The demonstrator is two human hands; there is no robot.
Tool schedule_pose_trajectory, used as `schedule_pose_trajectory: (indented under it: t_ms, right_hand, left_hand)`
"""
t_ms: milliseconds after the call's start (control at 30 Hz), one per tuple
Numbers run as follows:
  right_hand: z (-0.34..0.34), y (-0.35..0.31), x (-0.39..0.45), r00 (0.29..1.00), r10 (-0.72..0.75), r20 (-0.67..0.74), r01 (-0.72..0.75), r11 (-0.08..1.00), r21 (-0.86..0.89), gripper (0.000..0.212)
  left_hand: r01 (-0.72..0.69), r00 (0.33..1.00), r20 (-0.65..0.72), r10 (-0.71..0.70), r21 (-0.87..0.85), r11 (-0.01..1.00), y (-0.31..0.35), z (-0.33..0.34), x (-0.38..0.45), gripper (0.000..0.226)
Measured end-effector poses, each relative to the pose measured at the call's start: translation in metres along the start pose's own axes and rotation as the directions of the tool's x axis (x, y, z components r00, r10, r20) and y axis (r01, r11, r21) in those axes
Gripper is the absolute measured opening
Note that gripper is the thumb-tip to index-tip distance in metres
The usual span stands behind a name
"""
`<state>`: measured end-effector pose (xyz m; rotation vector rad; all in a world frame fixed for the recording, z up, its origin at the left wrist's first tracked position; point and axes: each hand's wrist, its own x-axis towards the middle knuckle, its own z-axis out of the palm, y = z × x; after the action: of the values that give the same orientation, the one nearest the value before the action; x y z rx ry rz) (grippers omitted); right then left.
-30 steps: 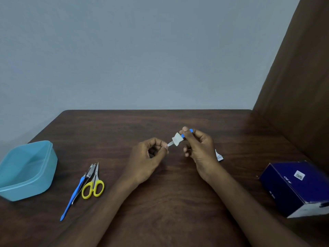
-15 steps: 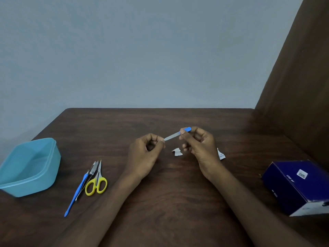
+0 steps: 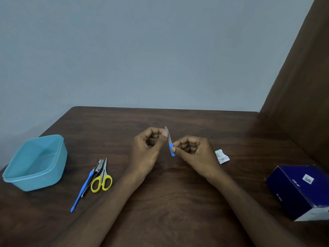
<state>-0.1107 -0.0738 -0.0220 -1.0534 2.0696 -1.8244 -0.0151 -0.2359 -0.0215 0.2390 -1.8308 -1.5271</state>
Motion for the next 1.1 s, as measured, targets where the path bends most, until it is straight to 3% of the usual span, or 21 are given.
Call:
schedule_pose_trajectory:
  t_ms: [100,267,400,467,533,600,667,800,900,967,1100]
  right_hand:
    - [0.001,-0.001,0.0,1.0,-0.01,0.002,0.01,1.0,-0.014,0.012]
    - [-0.002,-0.004,0.005,0.977,0.075,-0.2,-0.026,0.971,0.237,0.007]
    - [-0.004,-0.003,0.006,0.974,0.107,-0.199,-0.055,0.967,0.25,0.004]
    - [-0.005,-0.004,0.005,0.976,0.079,-0.203,-0.036,0.978,0.206,0.005]
    - [-0.013,0.002,0.005,0.973,-0.039,-0.227,0.031,0.999,-0.036,0.009]
    - [-0.021,0.008,0.005,0.969,-0.22,-0.108,0.154,0.889,-0.43,0.014]
    - [-0.022,0.012,0.003,0.968,-0.246,0.059,0.229,0.755,-0.614,0.01]
    - [-0.021,0.012,0.003,0.964,-0.254,0.083,0.248,0.737,-0.629,0.008]
    - [-0.017,0.0,0.001,0.91,-0.403,-0.095,0.313,0.82,-0.48,0.008]
    - [-0.01,-0.006,-0.001,0.875,-0.423,-0.235,0.324,0.873,-0.363,0.007]
    - [0.002,-0.006,-0.006,0.857,-0.492,-0.153,0.395,0.818,-0.418,0.008]
  left_hand:
    - [-0.018,1.0,0.026,0.017,0.049,0.999,0.0,-0.001,0.0,0.005]
    - [0.021,0.989,0.142,-0.041,0.143,0.99,0.003,0.0,-0.004,0.011]
    - [0.007,0.984,0.176,-0.042,0.196,0.981,0.003,0.0,-0.006,0.007]
    - [0.032,0.99,0.129,-0.053,0.165,0.986,0.001,0.001,-0.003,0.007]
    - [0.084,0.993,0.076,-0.092,0.1,0.991,0.001,0.001,-0.001,0.011]
    - [0.108,0.993,0.04,-0.111,0.074,0.991,0.001,0.001,0.001,0.014]
    - [0.112,0.993,0.033,-0.115,0.081,0.99,0.001,0.002,0.001,0.015]
    - [0.112,0.993,0.029,-0.115,0.091,0.989,0.001,0.001,0.0,0.017]
    - [0.108,0.991,0.06,-0.116,0.119,0.987,-0.001,0.001,-0.001,0.015]
    - [0.092,0.989,0.099,-0.109,0.161,0.983,-0.001,0.0,-0.003,0.013]
    - [0.051,0.984,0.155,-0.084,0.207,0.977,0.001,0.0,-0.005,0.011]
